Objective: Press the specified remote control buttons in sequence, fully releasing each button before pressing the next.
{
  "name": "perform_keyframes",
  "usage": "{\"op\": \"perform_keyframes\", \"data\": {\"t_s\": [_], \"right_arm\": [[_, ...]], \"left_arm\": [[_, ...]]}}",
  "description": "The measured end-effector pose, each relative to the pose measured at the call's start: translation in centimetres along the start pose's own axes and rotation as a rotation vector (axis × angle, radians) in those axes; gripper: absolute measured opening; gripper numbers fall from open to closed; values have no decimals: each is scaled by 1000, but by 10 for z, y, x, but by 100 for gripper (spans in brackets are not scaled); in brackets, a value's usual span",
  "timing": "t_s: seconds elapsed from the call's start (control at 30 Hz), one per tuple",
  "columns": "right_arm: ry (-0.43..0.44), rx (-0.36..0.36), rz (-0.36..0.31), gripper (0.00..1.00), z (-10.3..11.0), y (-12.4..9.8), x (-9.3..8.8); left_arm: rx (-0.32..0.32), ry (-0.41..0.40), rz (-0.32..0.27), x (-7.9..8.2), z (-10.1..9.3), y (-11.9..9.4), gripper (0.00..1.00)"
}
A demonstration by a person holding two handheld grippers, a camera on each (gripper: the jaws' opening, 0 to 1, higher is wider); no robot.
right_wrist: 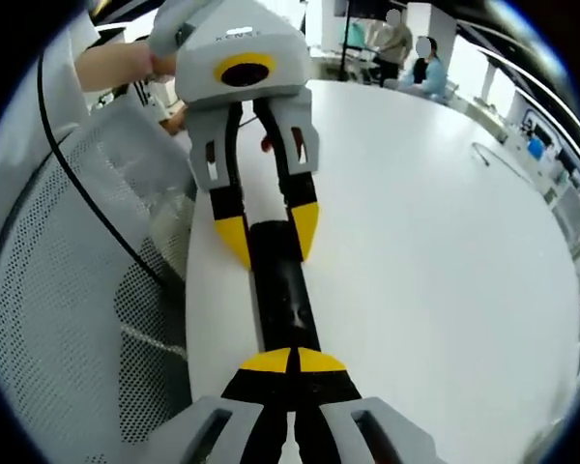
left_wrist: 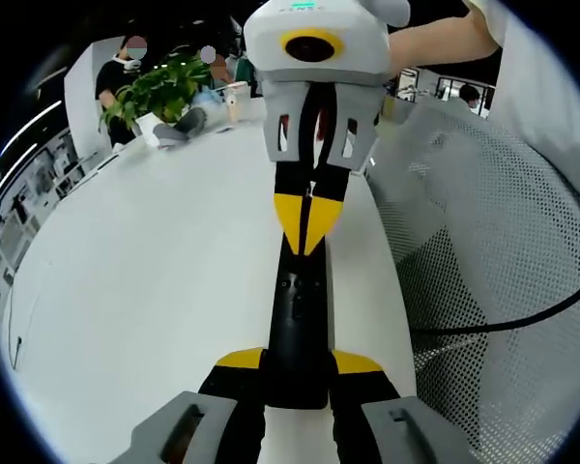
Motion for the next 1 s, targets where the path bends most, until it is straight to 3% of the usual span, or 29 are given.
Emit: {"op": "perform_keyframes", "data": {"t_s": [0.33,0.5,0.63,0.83,1.0], "right_arm": [[17,-5,4,0,0,-4,-8],[-95,-67,66,0,5,-2,-3],[-91,-80,62,0,5,-1,-3],[119,-61,-46,0,2,-3,-8],[113,-61,-55,0,2,-3,-8]], "left_arm": [[2,-5,-6,0,0,0,24],[1,1,0,1,-1,1,24],[0,3,3,1,-1,1,24],[0,1,-1,0,0,1,24],[1,0,-1,0,0,1,24]]}}
Point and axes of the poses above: the point that each gripper's makers call its tool centre point, and the gripper's own axes: y roughly forward along the fingers, z roughly to its left, x roughly out of its top, the point moved 7 cm from there along -y, roughly backward along the fingers, and after that the axes turned 1 degree about x, right-handed, at the moved point
